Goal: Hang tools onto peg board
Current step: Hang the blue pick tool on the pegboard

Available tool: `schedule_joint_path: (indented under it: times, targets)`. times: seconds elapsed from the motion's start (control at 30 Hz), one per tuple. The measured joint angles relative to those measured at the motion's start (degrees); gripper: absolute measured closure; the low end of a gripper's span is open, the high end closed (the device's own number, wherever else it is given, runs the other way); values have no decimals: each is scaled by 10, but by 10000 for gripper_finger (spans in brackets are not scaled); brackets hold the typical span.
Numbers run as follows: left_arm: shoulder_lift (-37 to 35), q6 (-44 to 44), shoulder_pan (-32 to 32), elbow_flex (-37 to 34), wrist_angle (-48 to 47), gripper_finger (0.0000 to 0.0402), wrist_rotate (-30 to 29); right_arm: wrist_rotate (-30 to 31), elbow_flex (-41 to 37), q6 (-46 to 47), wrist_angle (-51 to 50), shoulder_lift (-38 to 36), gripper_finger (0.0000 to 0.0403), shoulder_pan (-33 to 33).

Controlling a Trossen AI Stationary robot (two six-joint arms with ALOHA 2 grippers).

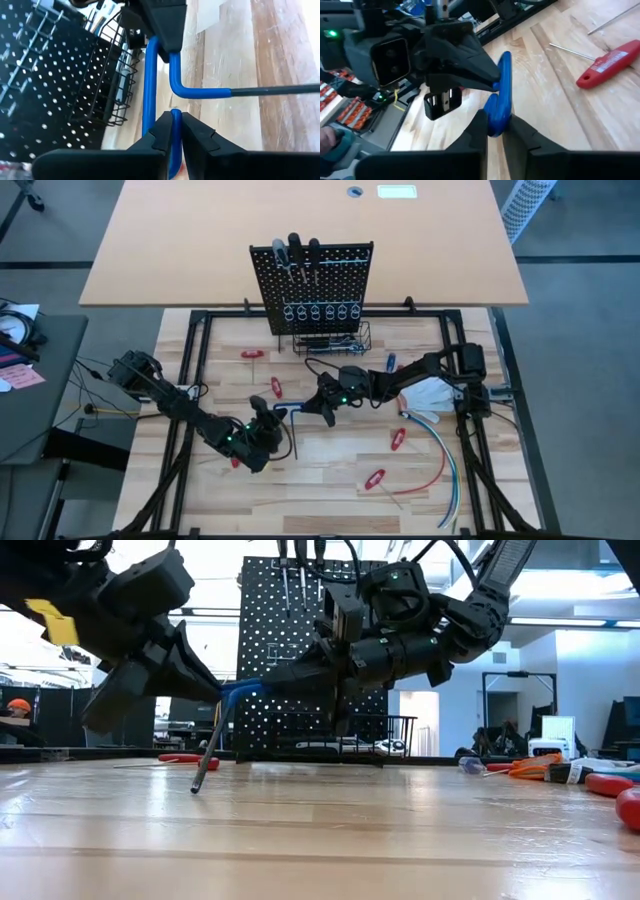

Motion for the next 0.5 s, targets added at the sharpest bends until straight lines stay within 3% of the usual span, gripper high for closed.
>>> schedule_joint_path:
  times: [0.17, 0.3, 0.5]
  targets:
    - [-5, -79, 2, 1, -36, 325, 3, -2, -1, -11, -9, -11, 377, -9]
    - [-32, -184, 2, 1, -127, 279, 4, 4, -1, -57, -82, -58, 378, -16]
    - [-86, -348, -5, 0, -270, 235, 6, 82, -2, -165, -230, -176, 380, -17]
